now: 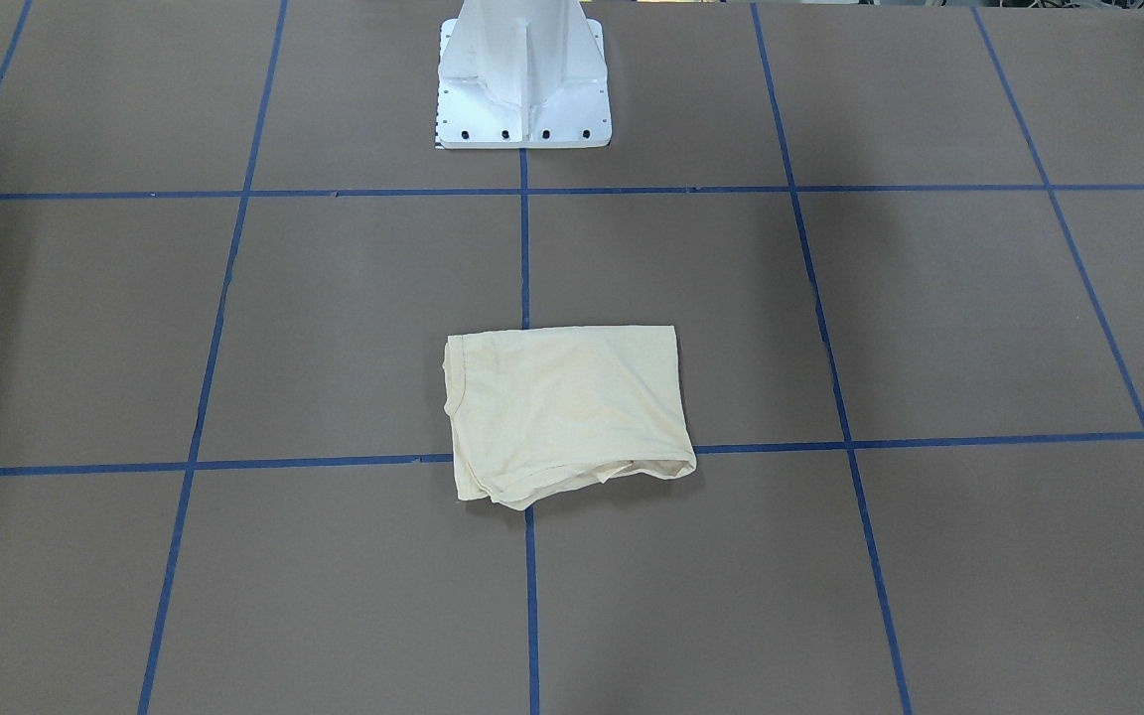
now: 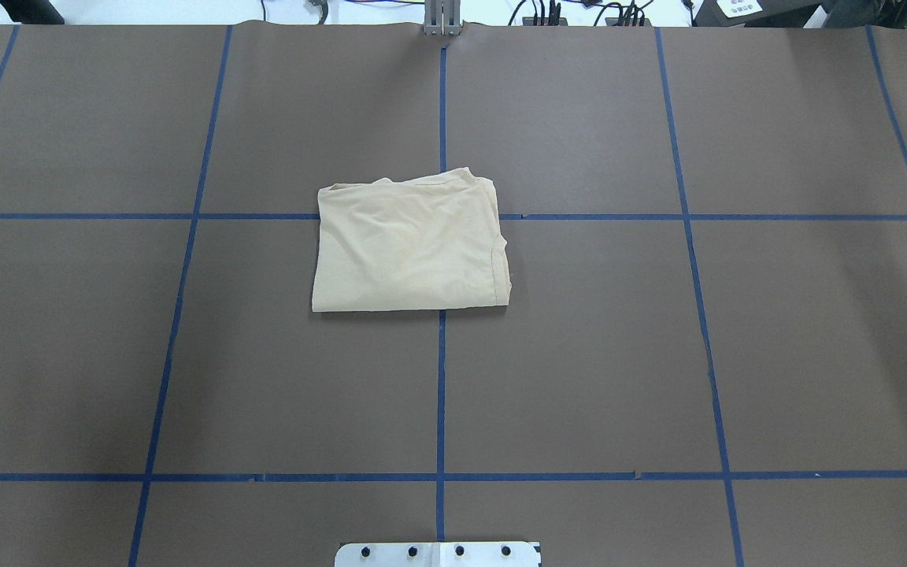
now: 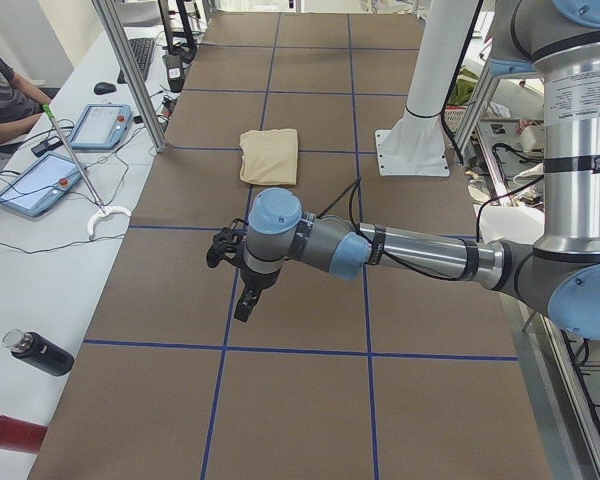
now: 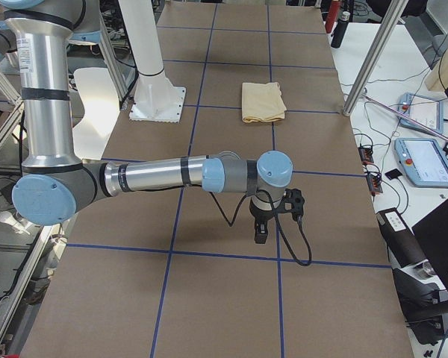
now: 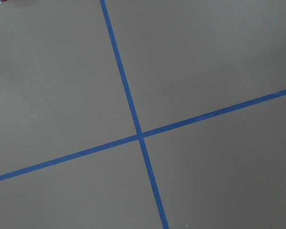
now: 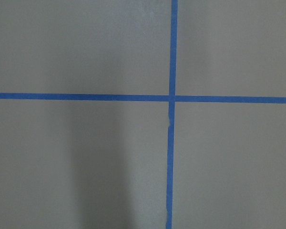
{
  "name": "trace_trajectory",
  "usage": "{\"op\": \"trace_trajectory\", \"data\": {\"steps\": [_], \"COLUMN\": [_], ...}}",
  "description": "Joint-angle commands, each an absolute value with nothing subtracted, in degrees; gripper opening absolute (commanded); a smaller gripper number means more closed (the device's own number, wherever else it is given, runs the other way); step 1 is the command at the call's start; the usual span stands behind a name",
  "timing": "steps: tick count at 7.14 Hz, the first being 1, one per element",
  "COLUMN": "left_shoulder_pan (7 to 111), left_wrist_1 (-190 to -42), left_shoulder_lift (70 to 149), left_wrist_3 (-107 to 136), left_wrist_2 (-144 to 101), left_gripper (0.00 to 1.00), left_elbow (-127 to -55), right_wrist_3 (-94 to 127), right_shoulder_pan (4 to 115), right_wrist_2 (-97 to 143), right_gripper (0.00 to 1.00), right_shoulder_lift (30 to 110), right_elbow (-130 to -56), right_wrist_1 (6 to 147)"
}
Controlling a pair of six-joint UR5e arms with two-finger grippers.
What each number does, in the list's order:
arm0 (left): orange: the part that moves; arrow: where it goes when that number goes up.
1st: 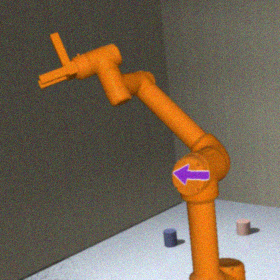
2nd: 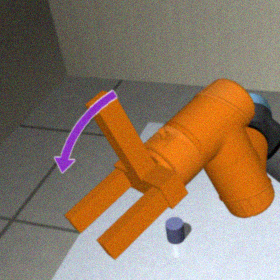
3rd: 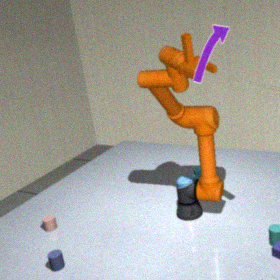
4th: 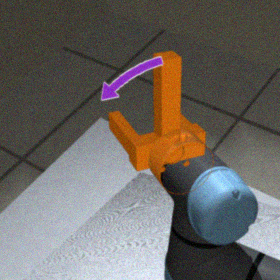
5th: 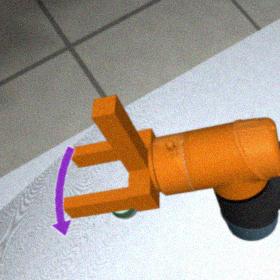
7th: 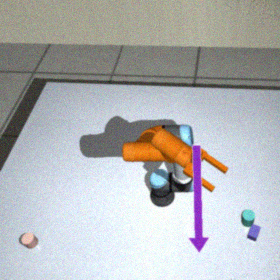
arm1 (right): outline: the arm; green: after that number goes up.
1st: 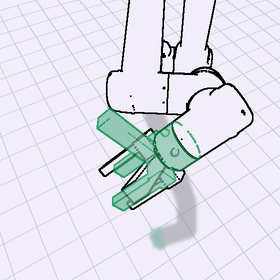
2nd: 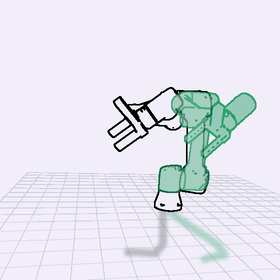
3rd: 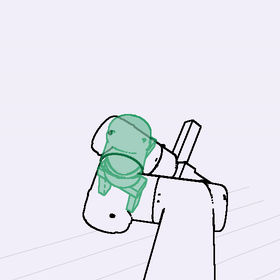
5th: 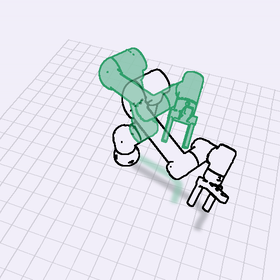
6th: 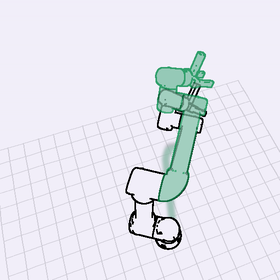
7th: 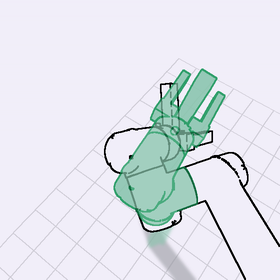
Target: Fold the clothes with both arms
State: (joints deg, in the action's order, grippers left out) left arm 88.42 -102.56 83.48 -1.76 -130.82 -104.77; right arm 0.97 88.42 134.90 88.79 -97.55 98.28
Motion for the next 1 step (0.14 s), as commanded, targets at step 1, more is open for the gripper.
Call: {"op": "trace_trajectory", "data": {"steps": [1], "left_shoulder_pan": [88.42], "left_wrist_1": [-102.57], "left_shoulder_lift": [83.5], "left_wrist_3": [-1.76], "left_wrist_2": [-130.78], "left_gripper": [1.0], "left_elbow": [-105.38], "right_wrist_3": [0.88], "right_shoulder_pan": [88.42], "right_wrist_2": [134.91], "right_gripper": [1.0], "right_shoulder_lift": [88.94], "right_elbow": [-97.38], "right_wrist_1": [98.35]}}
